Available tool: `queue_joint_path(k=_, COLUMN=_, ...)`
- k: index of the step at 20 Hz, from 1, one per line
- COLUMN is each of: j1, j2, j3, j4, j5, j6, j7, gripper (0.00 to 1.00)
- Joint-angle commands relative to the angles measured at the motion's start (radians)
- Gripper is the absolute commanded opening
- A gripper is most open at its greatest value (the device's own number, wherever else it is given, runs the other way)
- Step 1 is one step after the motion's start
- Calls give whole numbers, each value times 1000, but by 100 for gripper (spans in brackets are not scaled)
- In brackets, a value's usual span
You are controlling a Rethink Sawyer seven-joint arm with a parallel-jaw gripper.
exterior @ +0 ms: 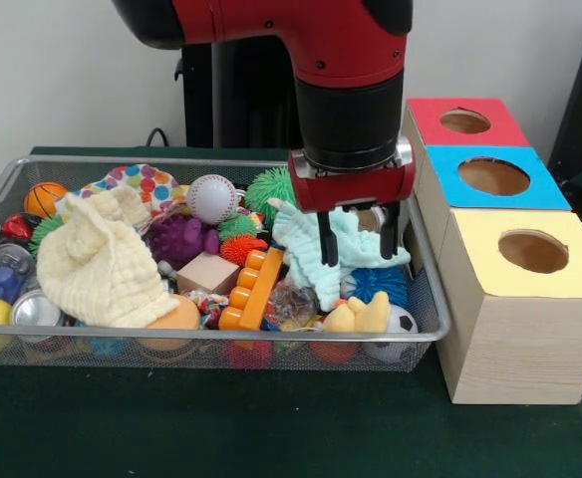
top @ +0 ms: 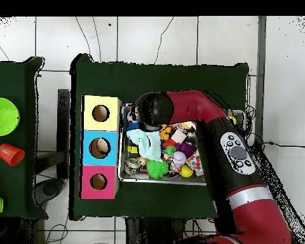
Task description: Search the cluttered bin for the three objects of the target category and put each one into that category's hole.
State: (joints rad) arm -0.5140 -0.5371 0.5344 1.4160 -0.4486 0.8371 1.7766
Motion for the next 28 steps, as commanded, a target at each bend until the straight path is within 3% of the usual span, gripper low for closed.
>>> queue_joint_path(k=1, j1=-12, j2=68, j3=36, j4=49, j5=-77, j6=-85, j7=-159, gripper=100)
queue_joint_path(k=28, j1=9, j2=178, j3=-12, j4=49, j5=-198, j6=-264, j7=-67, gripper=100)
